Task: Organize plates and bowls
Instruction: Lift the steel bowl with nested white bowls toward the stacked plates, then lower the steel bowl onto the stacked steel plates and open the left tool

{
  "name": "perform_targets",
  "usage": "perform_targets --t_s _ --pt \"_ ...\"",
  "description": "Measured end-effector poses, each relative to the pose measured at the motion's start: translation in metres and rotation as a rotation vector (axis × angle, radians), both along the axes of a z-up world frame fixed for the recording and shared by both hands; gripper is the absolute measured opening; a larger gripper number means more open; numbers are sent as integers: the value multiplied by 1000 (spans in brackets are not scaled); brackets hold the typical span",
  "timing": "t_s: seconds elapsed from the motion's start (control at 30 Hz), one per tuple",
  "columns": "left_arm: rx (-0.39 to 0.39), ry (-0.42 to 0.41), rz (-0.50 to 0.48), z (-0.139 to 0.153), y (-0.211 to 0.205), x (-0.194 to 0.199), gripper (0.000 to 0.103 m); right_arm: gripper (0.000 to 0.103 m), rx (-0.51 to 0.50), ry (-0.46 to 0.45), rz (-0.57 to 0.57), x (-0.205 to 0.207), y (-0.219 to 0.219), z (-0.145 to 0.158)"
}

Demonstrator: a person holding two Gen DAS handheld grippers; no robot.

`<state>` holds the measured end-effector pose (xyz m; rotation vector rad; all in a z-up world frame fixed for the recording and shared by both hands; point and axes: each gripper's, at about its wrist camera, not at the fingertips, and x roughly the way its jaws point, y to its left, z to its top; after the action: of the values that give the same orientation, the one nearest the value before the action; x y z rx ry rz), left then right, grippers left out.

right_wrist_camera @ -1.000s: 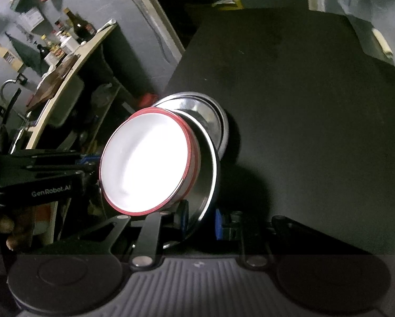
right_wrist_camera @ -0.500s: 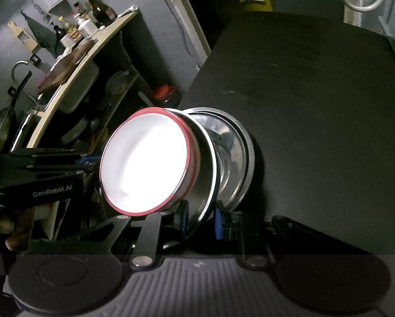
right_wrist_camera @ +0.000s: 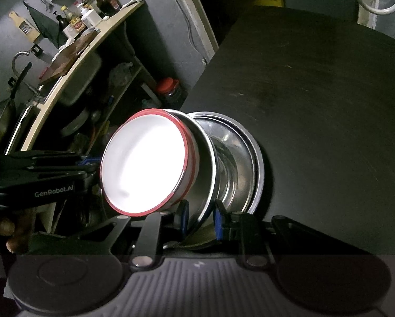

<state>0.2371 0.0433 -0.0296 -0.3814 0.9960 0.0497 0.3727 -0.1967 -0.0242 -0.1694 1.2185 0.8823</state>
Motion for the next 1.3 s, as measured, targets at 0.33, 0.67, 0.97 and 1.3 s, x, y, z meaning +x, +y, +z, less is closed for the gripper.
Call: perform_targets --t_s 0.33,0.67,0.97,1.3 --pt "3 23 5 -9 0 10 7 23 -2 13 -29 5 5 -9" --pt "6 34 6 -12 1 14 7 22 2 26 -40 8 5 -15" --pt "9 41 11 -16 2 16 7 22 -3 28 -43 8 6 -16" --pt "12 50 13 -20 3 18 8 22 -21 13 -42 6 13 -20"
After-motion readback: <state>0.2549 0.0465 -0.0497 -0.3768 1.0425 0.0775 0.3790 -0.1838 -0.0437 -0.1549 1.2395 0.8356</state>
